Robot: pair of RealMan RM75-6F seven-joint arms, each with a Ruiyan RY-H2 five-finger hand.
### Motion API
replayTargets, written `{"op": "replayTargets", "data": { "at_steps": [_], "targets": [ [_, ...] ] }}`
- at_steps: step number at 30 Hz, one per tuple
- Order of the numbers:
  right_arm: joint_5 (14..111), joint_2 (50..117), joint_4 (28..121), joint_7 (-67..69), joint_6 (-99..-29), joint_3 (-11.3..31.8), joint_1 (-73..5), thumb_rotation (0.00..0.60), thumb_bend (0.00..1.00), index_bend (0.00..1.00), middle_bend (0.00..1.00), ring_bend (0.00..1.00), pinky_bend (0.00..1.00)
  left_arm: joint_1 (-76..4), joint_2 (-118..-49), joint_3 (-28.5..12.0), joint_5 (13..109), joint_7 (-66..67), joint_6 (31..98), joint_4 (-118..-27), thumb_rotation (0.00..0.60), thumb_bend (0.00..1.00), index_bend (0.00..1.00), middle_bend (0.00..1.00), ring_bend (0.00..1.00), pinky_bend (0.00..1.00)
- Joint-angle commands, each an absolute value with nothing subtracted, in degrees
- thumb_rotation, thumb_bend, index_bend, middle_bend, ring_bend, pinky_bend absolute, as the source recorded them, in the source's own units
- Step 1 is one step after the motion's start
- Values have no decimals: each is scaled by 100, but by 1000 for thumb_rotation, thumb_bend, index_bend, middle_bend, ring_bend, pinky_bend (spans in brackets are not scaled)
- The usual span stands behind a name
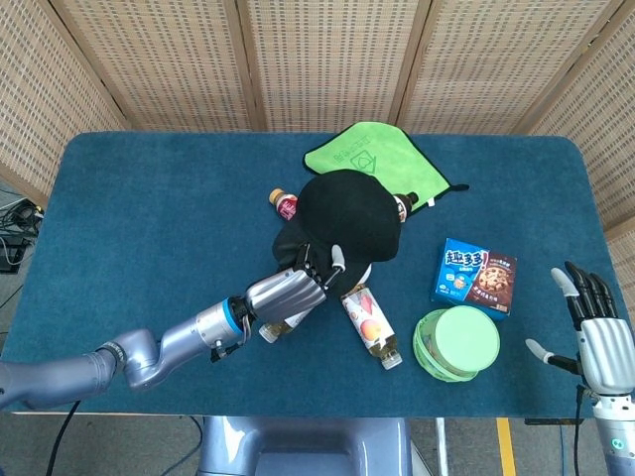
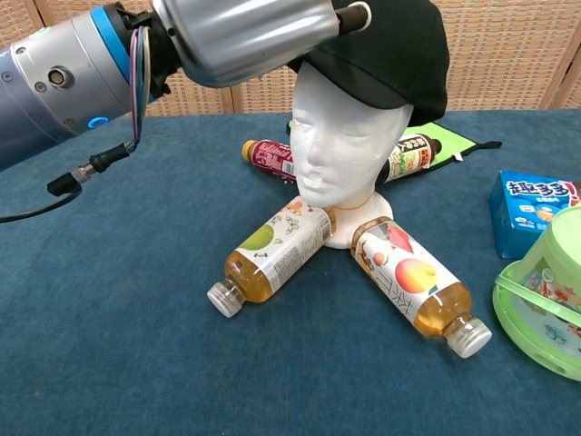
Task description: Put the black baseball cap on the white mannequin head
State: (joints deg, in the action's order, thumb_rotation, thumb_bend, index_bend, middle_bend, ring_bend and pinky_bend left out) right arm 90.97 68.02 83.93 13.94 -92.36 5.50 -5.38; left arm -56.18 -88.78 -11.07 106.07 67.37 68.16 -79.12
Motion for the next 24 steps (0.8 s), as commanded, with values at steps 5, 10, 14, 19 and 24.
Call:
{"op": "replayTargets", "data": {
  "at_steps": [5,10,14,19,24],
  "targets": [
    [9107,6805,8399,1376,-9234,544,-539,600,51,2,0,0,0,-5551,-8904,-1095,10560,6785,6817,-7897,600,202,165,860,807,668],
    [9101,6808,8403,1366,-9224,546,-542,600,51,2,0,0,0,-5517,-8899,-1114,10525,6842,6802,-7936,600,119,116,851,793,652],
    [9107,6807,8406,1363,-9231,544,-540,600,51,2,0,0,0,-5495,-8898,-1101,10507,6900,6760,-7941,600,71,96,842,783,644],
    [9096,6804,8406,1370,-9229,547,-538,600,50,2,0,0,0,-5454,-8900,-1076,10481,6956,6718,-7957,600,25,78,837,770,625],
    [9104,6805,8413,1350,-9223,543,-541,600,51,2,0,0,0,-5428,-8913,-1061,10488,6946,6720,-7947,600,20,75,834,758,606]
  ]
}}
